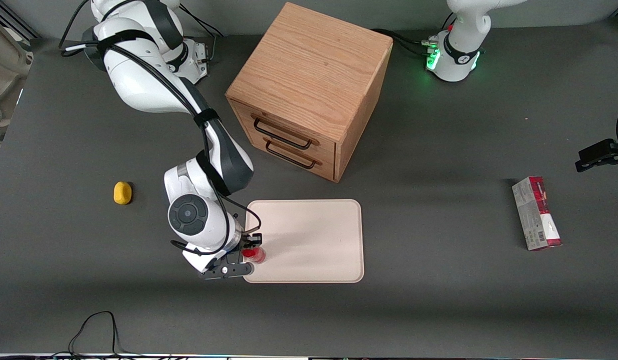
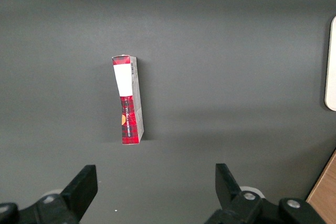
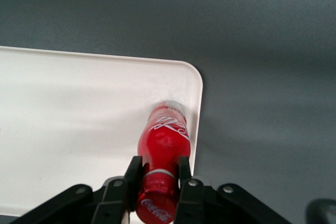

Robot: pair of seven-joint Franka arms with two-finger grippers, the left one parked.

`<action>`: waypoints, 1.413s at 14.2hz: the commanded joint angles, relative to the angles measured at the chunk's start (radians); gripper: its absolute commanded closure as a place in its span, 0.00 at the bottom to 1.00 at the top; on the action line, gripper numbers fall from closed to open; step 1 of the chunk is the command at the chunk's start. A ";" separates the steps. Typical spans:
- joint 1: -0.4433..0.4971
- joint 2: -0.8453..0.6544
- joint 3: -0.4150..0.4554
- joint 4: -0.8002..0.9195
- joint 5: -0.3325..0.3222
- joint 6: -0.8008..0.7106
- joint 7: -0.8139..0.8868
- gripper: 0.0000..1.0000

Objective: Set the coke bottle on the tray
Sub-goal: 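Lower the bottle onto the tray and open the right gripper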

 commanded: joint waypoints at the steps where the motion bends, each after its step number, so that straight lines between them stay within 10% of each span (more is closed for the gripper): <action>1: -0.002 0.023 0.001 0.033 -0.005 0.010 -0.011 0.00; 20: -0.072 -0.570 -0.033 -0.115 0.004 -0.593 -0.060 0.00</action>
